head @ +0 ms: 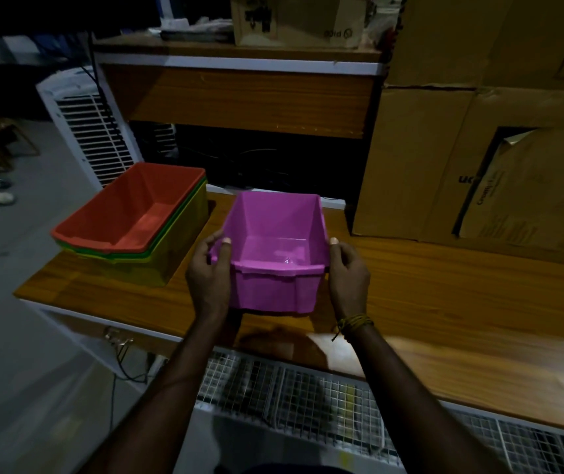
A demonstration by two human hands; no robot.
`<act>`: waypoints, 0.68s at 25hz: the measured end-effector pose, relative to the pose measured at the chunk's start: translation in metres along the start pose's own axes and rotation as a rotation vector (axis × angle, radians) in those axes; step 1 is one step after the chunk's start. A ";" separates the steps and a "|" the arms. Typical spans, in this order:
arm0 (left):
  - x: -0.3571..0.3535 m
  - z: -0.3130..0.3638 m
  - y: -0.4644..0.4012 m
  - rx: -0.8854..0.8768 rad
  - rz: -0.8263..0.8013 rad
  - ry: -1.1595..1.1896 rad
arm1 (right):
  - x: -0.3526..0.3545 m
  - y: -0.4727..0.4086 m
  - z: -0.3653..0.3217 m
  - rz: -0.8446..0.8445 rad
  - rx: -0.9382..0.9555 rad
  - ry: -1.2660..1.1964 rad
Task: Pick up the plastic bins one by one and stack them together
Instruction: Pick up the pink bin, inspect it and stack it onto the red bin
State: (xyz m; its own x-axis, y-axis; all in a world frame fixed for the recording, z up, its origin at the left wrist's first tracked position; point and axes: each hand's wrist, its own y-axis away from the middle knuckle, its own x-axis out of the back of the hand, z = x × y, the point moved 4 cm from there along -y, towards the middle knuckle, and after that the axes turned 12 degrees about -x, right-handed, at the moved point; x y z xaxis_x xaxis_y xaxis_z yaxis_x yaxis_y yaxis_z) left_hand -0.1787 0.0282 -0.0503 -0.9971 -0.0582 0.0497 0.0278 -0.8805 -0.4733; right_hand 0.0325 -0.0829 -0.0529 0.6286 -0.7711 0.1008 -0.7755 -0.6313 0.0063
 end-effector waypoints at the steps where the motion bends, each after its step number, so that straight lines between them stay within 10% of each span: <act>1: 0.002 -0.005 0.003 0.005 -0.009 -0.032 | -0.001 0.000 0.005 0.002 -0.013 0.011; 17: 0.017 -0.043 -0.002 0.022 -0.218 -0.498 | -0.033 0.001 0.055 0.053 -0.131 0.196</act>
State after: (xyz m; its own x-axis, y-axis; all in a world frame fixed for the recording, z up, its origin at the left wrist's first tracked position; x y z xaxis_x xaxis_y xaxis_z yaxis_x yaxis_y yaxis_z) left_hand -0.1991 0.0486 -0.0860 -0.8254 -0.0840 0.5582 -0.1693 -0.9065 -0.3867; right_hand 0.0141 -0.0623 -0.1113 0.5734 -0.7641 0.2957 -0.8161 -0.5646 0.1237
